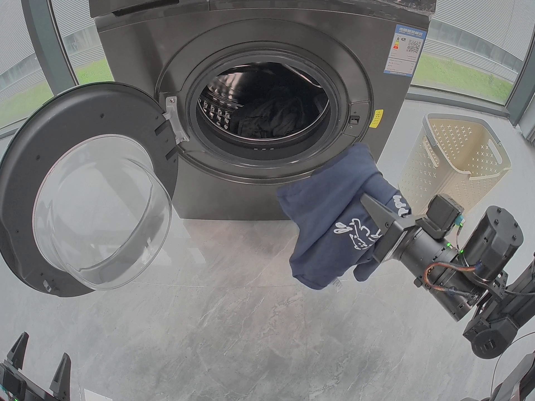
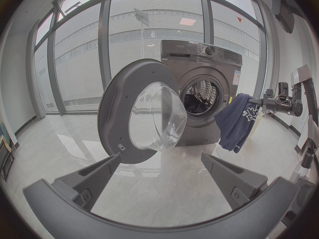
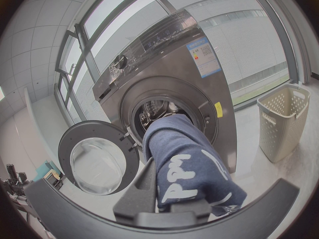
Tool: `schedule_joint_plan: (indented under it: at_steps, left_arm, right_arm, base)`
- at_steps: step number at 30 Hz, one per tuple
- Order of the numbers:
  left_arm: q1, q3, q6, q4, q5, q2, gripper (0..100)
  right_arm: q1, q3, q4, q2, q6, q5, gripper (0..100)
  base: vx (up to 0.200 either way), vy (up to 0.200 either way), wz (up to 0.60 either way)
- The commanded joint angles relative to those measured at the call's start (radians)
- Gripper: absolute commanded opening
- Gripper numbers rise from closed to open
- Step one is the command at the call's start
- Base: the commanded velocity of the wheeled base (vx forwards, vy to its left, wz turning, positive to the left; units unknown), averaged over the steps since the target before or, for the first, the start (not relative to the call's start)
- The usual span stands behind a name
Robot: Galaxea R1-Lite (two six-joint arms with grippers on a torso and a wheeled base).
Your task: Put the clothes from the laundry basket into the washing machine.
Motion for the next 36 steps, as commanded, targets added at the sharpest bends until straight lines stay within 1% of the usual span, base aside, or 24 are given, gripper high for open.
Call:
schedule_joint_plan:
  at_steps: [1,2,5,6,7,8,9,11,12,14,15,16,17,18,19,21,22,26,27,28,30,32,33,36]
  left_arm:
    - [0.002,0.018,0.004,-0.002,0.001,-0.015,100]
    - [0.002,0.018,0.016,-0.002,-0.001,-0.015,100]
    - [0.002,0.018,0.022,0.000,-0.002,-0.015,100]
    - [0.002,0.018,0.013,-0.002,-0.002,-0.017,100]
    - [0.002,0.018,0.013,-0.002,-0.002,-0.017,100]
    - [0.003,0.018,0.004,-0.002,0.001,-0.017,100]
    - [0.002,0.018,0.007,-0.002,0.001,-0.017,100]
    - [0.003,0.001,-0.001,-0.017,0.004,-0.018,100]
    - [0.009,-0.133,-0.030,-0.072,-0.015,0.008,100]
    - [-0.009,-0.260,-0.068,-0.084,-0.051,0.100,100]
    - [-0.025,-0.285,-0.076,-0.080,-0.076,0.131,100]
    - [-0.057,-0.298,-0.088,-0.071,-0.122,0.178,100]
    - [-0.061,-0.298,-0.090,-0.069,-0.128,0.183,100]
    - [-0.106,-0.286,-0.105,-0.058,-0.165,0.246,100]
    - [-0.127,-0.268,-0.108,-0.072,-0.174,0.295,100]
    - [-0.164,-0.243,-0.100,-0.091,-0.186,0.381,100]
    - [-0.167,-0.243,-0.100,-0.092,-0.186,0.387,100]
    - [-0.267,-0.212,-0.094,-0.178,-0.219,0.576,100]
    - [-0.270,-0.211,-0.094,-0.183,-0.219,0.580,100]
    - [-0.311,-0.200,-0.096,-0.233,-0.231,0.643,100]
    - [-0.347,-0.200,-0.099,-0.285,-0.234,0.727,100]
    - [-0.359,-0.202,-0.099,-0.325,-0.237,0.783,100]
    - [-0.368,-0.202,-0.100,-0.373,-0.240,0.839,100]
    - [-0.380,-0.199,-0.102,-0.460,-0.268,0.930,100]
  right_arm:
    - [0.037,0.026,-0.007,0.001,0.008,0.023,0]
    - [0.041,0.019,-0.007,0.004,0.005,0.034,0]
    - [0.044,-0.007,-0.007,0.027,-0.007,0.058,0]
    - [0.048,-0.028,-0.007,0.055,-0.014,0.066,0]
    - [0.048,-0.028,-0.007,0.055,-0.014,0.066,0]
    - [0.072,-0.060,-0.007,0.081,-0.021,0.063,0]
    - [0.081,-0.076,-0.007,0.085,-0.023,0.060,0]
    - [0.092,-0.097,-0.007,0.087,-0.024,0.055,0]
    - [0.112,-0.142,-0.007,0.093,-0.027,0.050,0]
    - [0.130,-0.185,-0.006,0.102,-0.040,0.050,0]
    - [0.133,-0.206,-0.003,0.107,-0.044,0.050,0]
    - [0.137,-0.243,0.000,0.117,-0.050,0.052,0]
    - [0.137,-0.246,0.000,0.119,-0.050,0.052,0]
    - [0.140,-0.284,0.002,0.144,-0.053,0.050,0]
    - [0.138,-0.301,0.000,0.154,-0.055,0.050,0]
    - [0.133,-0.327,-0.001,0.162,-0.055,0.052,0]
    - [0.133,-0.329,-0.001,0.163,-0.055,0.052,0]
    - [0.127,-0.352,0.000,0.167,-0.053,0.063,0]
    - [0.127,-0.353,0.000,0.167,-0.053,0.063,0]
    - [0.130,-0.355,0.002,0.171,-0.052,0.066,0]
    - [0.130,-0.367,0.000,0.185,-0.052,0.078,0]
    - [0.127,-0.378,0.000,0.190,-0.052,0.084,0]
    - [0.127,-0.390,0.002,0.191,-0.052,0.084,0]
    - [0.127,-0.401,0.002,0.190,-0.052,0.084,0]
  base:
    - [0.000,0.000,0.00]
    - [0.000,0.000,0.00]
    - [0.000,0.000,0.00]
    - [0.000,0.000,0.00]
    - [0.000,0.000,0.00]
    - [0.000,0.000,0.00]
    - [0.000,0.000,0.00]
    - [0.000,0.000,0.00]
    - [0.000,0.000,0.00]
    - [0.000,0.000,0.00]
    - [0.000,0.000,0.00]
    - [0.000,0.000,0.00]
    - [0.000,0.000,0.00]
    - [0.000,0.000,0.00]
    - [0.000,0.000,0.00]
    - [0.000,0.000,0.00]
    - [0.000,0.000,0.00]
    - [0.000,0.000,0.00]
    - [0.000,0.000,0.00]
    - [0.000,0.000,0.00]
    - [0.000,0.000,0.00]
    - [0.000,0.000,0.00]
    - [0.000,0.000,0.00]
    - [0.000,0.000,0.00]
